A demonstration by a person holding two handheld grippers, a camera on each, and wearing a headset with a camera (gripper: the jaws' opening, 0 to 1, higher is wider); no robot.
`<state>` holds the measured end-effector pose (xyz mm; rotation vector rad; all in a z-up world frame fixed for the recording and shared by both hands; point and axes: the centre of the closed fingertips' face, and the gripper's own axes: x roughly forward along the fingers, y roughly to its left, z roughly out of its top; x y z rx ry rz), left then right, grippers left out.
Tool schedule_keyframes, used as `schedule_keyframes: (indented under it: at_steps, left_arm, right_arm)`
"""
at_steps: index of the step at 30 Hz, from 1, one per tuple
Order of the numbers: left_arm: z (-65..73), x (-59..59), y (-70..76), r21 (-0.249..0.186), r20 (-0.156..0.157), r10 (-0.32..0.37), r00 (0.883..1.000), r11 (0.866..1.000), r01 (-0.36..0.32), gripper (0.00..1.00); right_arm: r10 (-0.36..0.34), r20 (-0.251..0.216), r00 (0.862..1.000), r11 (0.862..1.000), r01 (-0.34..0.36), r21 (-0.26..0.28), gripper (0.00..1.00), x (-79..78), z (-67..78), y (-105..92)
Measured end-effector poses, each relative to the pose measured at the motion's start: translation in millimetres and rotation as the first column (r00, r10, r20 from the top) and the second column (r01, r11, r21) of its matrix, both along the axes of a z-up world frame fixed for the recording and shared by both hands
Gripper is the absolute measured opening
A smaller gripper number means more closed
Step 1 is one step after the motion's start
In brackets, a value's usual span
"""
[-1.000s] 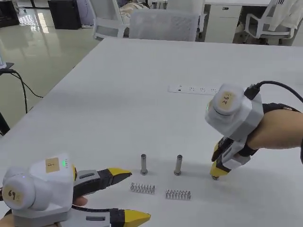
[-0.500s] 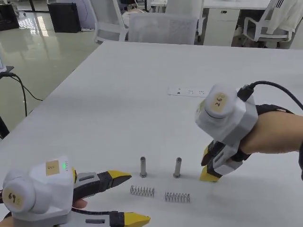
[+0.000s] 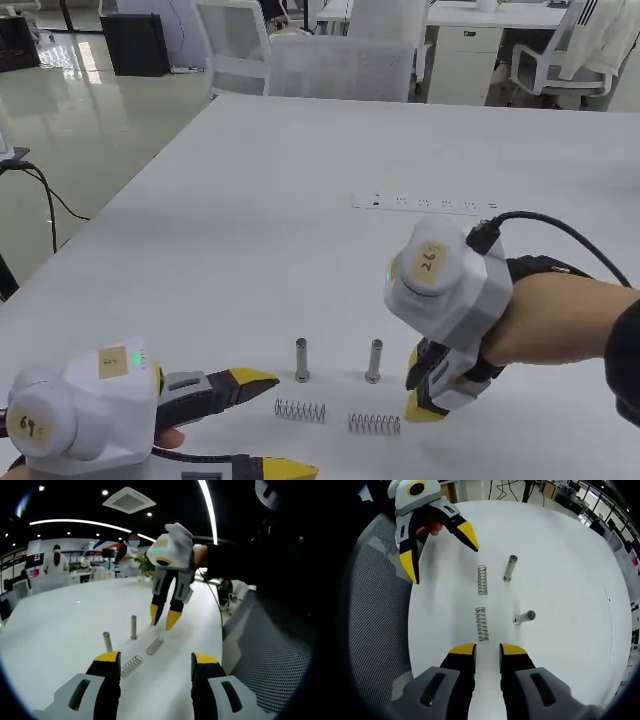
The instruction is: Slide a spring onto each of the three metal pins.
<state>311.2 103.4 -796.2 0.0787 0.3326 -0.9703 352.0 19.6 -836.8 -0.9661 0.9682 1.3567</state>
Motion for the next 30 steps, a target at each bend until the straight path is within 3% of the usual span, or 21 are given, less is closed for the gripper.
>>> schedule_keyframes:
  at_steps: [14,30]
  left_arm:
    - [-1.2,0.2,-1.2,-0.002,-0.004,-0.006,1.000,1.000,0.006,0.50]
    - [-3.3,0.6,-2.2,0.010,-0.006,-0.012,1.000,1.000,0.012,0.48]
  right_arm:
    - [0.030,-0.024,0.999,0.999,-0.030,-0.017,0.13,-6.2,-16.6,7.9]
    - [0.069,-0.005,0.998,0.996,-0.069,-0.054,0.09,-6.8,-30.1,9.7]
